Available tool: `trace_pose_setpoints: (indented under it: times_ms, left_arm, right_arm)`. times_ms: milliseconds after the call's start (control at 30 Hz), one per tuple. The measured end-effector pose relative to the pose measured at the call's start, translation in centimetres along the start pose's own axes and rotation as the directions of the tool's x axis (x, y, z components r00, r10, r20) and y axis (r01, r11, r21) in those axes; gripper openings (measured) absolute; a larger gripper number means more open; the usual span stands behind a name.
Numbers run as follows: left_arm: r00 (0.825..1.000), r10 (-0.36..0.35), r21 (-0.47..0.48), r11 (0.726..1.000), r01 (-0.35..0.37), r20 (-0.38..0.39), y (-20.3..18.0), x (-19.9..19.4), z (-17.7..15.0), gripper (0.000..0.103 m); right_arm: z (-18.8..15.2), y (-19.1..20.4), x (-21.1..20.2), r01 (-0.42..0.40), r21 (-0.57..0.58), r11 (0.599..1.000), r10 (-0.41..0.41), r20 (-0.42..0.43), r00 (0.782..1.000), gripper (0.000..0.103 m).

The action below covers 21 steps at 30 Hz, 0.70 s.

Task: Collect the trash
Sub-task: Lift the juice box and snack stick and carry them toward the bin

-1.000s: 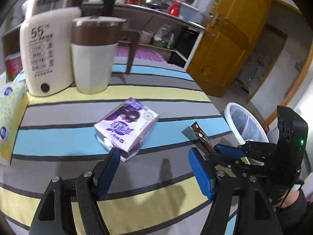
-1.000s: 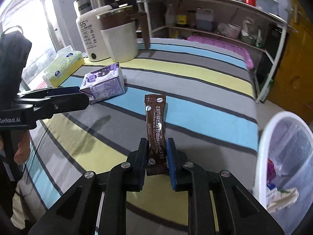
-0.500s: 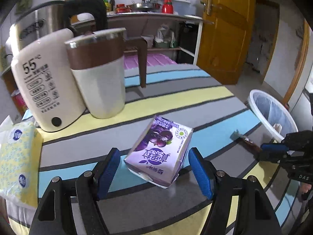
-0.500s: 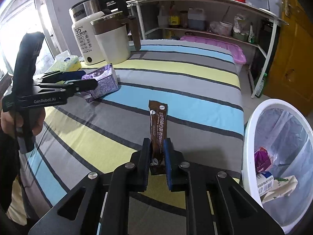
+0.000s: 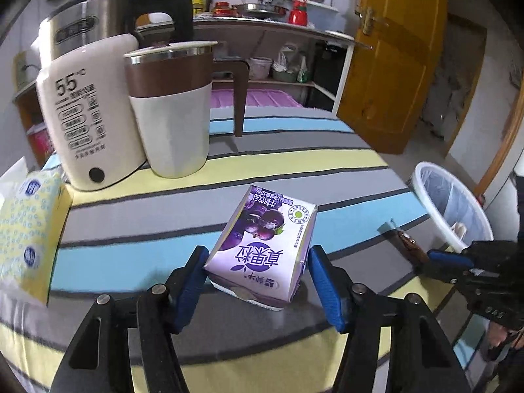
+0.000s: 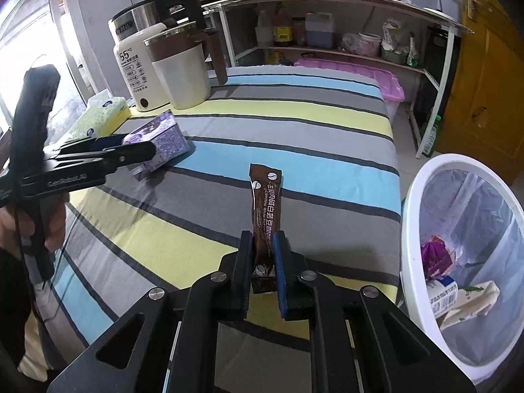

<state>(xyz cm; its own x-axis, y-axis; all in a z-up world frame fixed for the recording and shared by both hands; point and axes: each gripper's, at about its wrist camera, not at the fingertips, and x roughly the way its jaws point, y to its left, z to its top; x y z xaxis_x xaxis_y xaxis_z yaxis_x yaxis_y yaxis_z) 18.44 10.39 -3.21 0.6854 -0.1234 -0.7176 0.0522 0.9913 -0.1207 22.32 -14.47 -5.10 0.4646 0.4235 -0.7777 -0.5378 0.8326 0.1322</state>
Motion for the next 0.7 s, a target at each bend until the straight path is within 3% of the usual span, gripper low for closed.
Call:
trace_pose_setpoints:
  times_ms: [433, 700]
  left_arm:
    - [0.997, -0.034, -0.069, 0.997, 0.039, 0.068, -4.1, -4.7, -2.4, 0.062]
    - [0.995, -0.06, -0.037, 0.997, 0.064, 0.084, -7.2, -6.4, -3.5, 0.062]
  right_arm:
    - [-1.5, 0.2, -3.4, 0.022, 0.027, 0.999, -0.024, 0.055, 0.998, 0.011]
    - [-2.4, -0.1, -6.2, 0.03, 0.045, 0.999, -0.034, 0.101, 0.994, 0.011]
